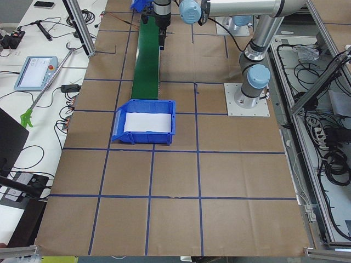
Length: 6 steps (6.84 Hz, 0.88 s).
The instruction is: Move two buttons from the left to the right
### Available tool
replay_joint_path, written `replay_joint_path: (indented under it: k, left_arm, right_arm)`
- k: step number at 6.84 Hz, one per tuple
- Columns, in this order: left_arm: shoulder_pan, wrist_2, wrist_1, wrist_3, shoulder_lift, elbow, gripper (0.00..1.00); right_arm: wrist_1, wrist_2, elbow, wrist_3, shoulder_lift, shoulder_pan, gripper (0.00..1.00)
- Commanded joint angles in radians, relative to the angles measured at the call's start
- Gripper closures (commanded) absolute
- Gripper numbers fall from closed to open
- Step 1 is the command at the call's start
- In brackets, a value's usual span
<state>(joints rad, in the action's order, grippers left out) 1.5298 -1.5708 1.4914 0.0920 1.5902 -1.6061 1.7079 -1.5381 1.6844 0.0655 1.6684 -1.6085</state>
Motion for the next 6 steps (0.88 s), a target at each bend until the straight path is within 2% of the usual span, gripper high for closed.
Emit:
replay_joint_path:
  k: [1, 6]
  left_arm:
    - [0.0, 0.002, 0.0, 0.0, 0.001, 0.0, 0.01]
    - [0.0, 0.002, 0.0, 0.0, 0.001, 0.0, 0.01]
  right_arm:
    - [-0.031, 0.0, 0.005, 0.0, 0.002, -0.001, 0.0]
    - [-0.04, 0.001, 0.006, 0.0, 0.002, -0.001, 0.0]
